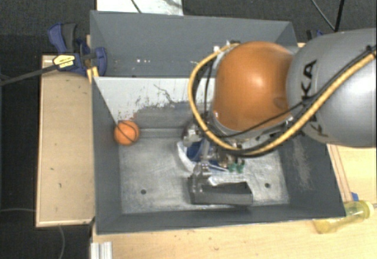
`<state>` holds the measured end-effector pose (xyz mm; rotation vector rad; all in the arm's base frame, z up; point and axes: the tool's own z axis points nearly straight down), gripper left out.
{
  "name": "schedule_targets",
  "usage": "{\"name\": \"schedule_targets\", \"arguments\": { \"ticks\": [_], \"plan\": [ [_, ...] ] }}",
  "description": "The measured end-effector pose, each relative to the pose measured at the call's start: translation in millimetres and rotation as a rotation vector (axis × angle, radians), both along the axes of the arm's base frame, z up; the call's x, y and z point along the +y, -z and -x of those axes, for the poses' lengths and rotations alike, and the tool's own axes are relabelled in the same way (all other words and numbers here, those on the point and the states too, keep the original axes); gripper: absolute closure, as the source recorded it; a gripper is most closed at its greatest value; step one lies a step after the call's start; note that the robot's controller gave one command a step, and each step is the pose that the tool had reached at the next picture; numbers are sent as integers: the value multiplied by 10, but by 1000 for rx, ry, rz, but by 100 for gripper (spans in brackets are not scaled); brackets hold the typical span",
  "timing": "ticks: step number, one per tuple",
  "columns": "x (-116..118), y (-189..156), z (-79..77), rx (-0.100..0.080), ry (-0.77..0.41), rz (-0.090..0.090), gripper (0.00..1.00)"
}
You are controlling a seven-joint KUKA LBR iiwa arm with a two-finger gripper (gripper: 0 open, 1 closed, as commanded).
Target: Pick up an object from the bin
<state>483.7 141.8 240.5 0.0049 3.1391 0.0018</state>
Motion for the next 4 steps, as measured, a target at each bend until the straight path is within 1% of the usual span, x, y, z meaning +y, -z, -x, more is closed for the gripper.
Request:
{"name": "schedule_targets", "arguments": {
  "ticks": [1,2,3,4],
  "plan": [
    [-426,737,-232,-5,-30,0,0],
    [-637,933,-140,5,224,1,0],
    [-816,1122,-403,-1,360,-1,0],
    [-871,1357,-336,-17,121,-7,0]
  ]
}}
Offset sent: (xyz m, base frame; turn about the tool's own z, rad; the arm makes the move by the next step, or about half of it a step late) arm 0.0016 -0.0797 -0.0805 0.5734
